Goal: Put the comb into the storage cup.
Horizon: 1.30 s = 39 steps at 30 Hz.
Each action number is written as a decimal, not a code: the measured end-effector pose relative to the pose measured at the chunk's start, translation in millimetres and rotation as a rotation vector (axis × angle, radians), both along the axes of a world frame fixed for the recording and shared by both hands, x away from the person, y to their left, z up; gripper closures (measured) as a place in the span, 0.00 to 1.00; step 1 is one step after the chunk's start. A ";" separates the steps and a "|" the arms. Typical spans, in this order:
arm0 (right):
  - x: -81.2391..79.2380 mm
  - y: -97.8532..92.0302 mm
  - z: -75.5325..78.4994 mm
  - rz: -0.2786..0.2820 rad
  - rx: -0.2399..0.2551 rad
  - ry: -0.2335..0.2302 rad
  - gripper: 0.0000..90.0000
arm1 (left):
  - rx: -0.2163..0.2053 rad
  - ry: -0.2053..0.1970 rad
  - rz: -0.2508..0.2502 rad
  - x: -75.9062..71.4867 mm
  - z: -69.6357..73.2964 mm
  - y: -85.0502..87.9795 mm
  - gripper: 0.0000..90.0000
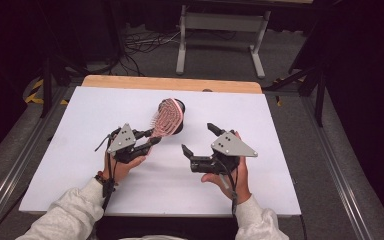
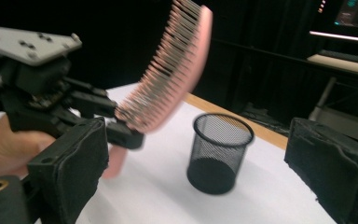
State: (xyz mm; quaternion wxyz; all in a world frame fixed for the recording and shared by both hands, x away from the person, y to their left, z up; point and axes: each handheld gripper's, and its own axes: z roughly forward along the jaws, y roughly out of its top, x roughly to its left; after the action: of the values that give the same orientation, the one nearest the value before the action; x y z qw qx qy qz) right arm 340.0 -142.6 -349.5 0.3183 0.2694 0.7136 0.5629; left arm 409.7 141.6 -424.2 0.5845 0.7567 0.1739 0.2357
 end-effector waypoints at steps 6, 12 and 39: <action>2.8 14.4 13.9 0.035 0.056 0.019 0.07 | -0.027 0.011 0.013 1.1 -3.1 -6.7 0.78; 10.2 33.2 15.4 0.023 0.064 0.024 0.07 | -0.064 0.012 0.032 -0.6 -5.8 -13.0 0.78; 35.4 44.7 1.9 -0.050 0.170 0.066 0.46 | -0.004 -0.055 0.036 -11.4 -13.0 -35.1 0.78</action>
State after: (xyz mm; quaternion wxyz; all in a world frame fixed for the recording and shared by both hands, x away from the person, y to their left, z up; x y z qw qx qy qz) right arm 375.4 -97.9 -347.7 0.2847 0.3316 0.6663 0.6042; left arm 398.2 106.4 -437.2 0.5861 0.7456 0.1719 0.2666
